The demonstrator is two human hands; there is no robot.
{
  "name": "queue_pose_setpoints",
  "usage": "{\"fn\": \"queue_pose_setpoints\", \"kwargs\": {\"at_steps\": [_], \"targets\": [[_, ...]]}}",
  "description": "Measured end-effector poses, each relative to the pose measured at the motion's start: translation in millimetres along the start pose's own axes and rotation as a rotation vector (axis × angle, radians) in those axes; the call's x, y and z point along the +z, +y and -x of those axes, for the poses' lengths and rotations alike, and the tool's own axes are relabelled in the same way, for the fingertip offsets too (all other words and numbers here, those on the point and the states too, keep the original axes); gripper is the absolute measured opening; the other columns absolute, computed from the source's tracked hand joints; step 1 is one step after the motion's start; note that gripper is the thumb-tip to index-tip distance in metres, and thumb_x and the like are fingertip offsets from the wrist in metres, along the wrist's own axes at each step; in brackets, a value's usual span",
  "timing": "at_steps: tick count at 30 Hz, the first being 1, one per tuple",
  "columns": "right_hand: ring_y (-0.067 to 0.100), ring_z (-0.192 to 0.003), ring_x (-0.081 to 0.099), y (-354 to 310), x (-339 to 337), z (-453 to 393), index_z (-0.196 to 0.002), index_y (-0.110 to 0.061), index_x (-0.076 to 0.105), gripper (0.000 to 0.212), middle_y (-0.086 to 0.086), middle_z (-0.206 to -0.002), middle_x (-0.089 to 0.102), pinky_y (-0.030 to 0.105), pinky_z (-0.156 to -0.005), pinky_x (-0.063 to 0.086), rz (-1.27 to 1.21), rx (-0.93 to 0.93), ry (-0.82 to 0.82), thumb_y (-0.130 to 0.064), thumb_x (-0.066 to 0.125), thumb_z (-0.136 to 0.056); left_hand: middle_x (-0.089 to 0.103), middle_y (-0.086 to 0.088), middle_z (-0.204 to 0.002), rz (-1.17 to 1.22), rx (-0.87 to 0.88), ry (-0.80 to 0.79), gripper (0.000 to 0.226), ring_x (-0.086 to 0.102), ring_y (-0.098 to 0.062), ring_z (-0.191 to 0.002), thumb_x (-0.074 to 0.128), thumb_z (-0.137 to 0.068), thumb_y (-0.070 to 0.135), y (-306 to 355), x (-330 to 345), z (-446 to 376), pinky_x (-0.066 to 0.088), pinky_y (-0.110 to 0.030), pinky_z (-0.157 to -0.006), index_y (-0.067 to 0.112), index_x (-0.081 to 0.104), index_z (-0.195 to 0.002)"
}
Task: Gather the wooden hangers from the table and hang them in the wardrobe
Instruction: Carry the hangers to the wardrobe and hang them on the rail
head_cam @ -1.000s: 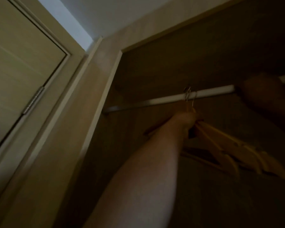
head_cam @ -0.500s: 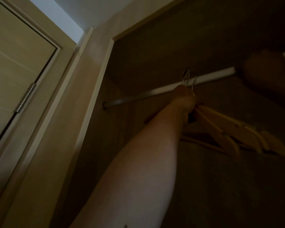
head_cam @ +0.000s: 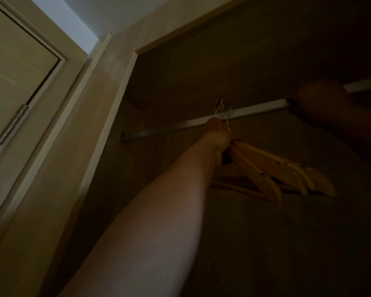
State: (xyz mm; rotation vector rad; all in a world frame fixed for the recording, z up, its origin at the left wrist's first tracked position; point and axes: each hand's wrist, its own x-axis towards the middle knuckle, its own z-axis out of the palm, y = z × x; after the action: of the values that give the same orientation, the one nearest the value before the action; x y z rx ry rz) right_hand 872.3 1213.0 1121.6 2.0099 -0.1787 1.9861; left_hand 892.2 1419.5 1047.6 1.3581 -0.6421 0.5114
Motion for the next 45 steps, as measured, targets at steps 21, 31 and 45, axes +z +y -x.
{"fn": "queue_pose_setpoints", "kwargs": {"at_steps": [21, 31, 45], "targets": [[0.038, -0.099, 0.061, 4, -8, 18, -0.118, -0.015, 0.063, 0.032, 0.016, -0.109, 0.065, 0.043, -0.082, 0.049, 0.029, -0.193, 0.06, -0.019, 0.051, -0.088, 0.06, -0.008, -0.085, 0.053, -0.155, -0.146, 0.009, 0.058, -0.023, -0.071, 0.062, -0.093, 0.021, 4, 15, 3, 0.056, -0.031, -0.044, 0.013, 0.059, -0.097], [0.038, -0.097, 0.062, 5, -6, 16, -0.113, -0.015, 0.064, 0.03, 0.015, -0.107, 0.065, 0.044, -0.083, 0.052, -0.022, -0.186, 0.042, -0.017, 0.052, -0.086, 0.059, -0.007, -0.078, 0.136, -0.202, -0.148, 0.016, 0.057, -0.02, -0.067, 0.057, -0.096, 0.016, -7, 15, 7, 0.054, -0.027, -0.043, 0.01, 0.057, -0.082], [0.038, -0.101, 0.06, 3, -11, 21, -0.112, -0.009, 0.064, 0.028, 0.018, -0.111, 0.064, 0.043, -0.084, 0.05, -0.064, -0.121, 0.0, -0.015, 0.05, -0.089, 0.06, -0.009, -0.085, 0.176, -0.22, -0.096, 0.013, 0.059, -0.023, -0.073, 0.054, -0.098, 0.017, -16, 11, 8, 0.049, -0.037, -0.064, 0.008, 0.057, -0.089]]}}
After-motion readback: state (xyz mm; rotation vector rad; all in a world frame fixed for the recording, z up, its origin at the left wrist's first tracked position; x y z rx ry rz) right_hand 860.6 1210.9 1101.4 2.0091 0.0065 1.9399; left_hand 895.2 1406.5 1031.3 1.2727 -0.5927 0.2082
